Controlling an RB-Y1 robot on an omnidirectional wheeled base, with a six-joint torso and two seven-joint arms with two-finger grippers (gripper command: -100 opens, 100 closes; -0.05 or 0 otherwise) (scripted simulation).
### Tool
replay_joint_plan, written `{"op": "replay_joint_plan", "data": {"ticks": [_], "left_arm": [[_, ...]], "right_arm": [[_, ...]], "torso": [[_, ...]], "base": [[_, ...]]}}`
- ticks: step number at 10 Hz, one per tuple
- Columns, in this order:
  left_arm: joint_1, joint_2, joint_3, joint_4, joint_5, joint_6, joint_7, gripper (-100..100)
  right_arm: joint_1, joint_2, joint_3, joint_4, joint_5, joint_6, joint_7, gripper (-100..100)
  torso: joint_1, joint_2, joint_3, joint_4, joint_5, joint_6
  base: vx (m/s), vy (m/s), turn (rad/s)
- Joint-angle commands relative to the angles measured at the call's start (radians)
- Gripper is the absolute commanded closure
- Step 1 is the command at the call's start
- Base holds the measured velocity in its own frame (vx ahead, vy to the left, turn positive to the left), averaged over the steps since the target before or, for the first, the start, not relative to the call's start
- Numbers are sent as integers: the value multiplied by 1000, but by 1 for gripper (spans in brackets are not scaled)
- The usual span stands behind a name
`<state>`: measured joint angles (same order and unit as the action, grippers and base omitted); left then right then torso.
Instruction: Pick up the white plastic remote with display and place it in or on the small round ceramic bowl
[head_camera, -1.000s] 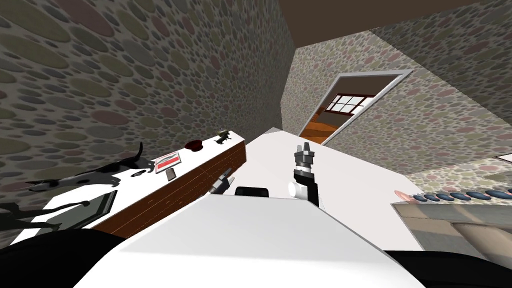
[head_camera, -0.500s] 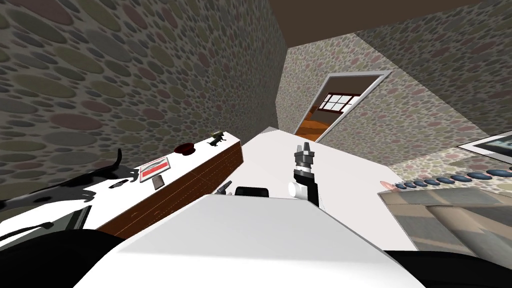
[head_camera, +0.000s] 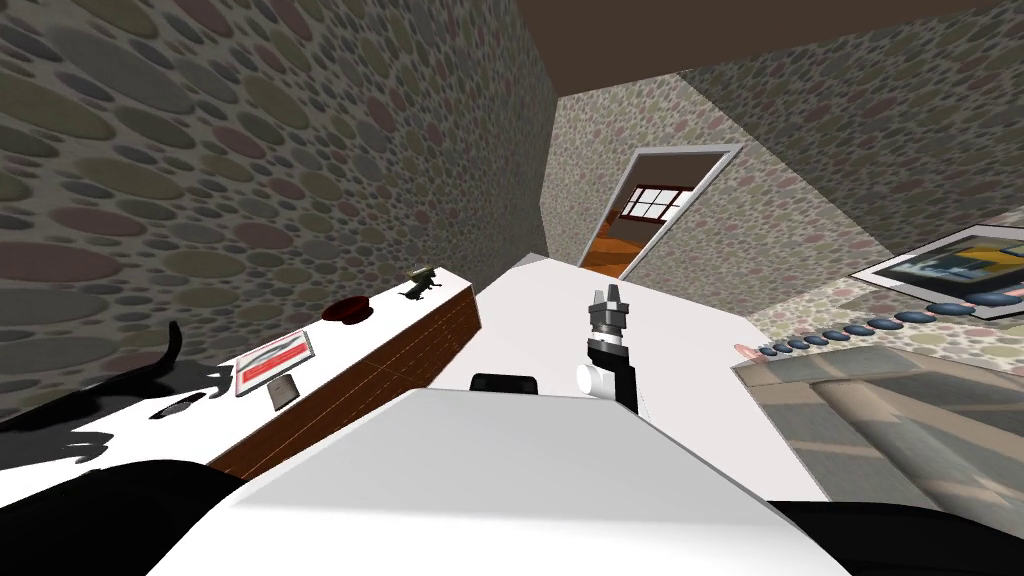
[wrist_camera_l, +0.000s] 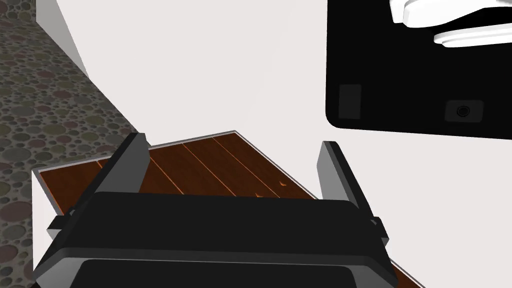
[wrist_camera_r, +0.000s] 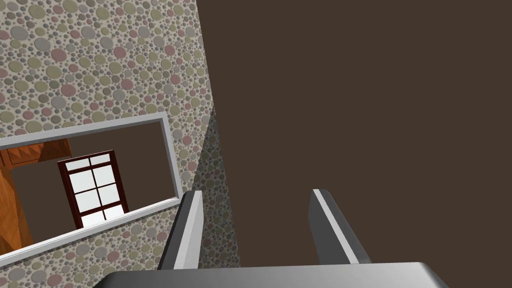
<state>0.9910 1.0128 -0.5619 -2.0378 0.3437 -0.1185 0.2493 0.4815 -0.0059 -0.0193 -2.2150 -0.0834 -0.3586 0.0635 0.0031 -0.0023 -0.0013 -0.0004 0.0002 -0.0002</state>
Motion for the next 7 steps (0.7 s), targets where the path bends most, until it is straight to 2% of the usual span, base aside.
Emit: {"op": "replay_joint_plan", "data": {"ticks": [1, 2, 3, 4, 5, 7], "left_arm": [[3, 20, -19, 30, 6, 20, 8, -100], [12, 57, -35, 63, 24, 32, 27, -100], [12, 57, -35, 70, 24, 32, 27, -100], [19, 92, -49, 99, 43, 44, 45, -100], [19, 92, -49, 110, 43, 44, 45, -100], [29, 152, -72, 178, 79, 63, 78, -100]], "right_arm": [[0, 0, 0, 0, 0, 0, 0, 0], [0, 0, 0, 0, 0, 0, 0, 0], [0, 0, 0, 0, 0, 0, 0, 0], [0, 0, 0, 0, 0, 0, 0, 0], [0, 0, 0, 0, 0, 0, 0, 0], [0, 0, 0, 0, 0, 0, 0, 0]], "torso": [[0, 0, 0, 0, 0, 0], [0, 1, 0, 0, 0, -1], [1, 2, 1, 0, 0, 0], [0, 3, 2, 1, 0, -1], [2, 2, 1, 1, 0, 0], [1, 2, 1, 1, 0, 0]], "base": [[58, 37, -47], [37, 49, -108], [27, 42, -44], [36, 54, -81], [35, 51, -61], [59, 75, -122]]}}
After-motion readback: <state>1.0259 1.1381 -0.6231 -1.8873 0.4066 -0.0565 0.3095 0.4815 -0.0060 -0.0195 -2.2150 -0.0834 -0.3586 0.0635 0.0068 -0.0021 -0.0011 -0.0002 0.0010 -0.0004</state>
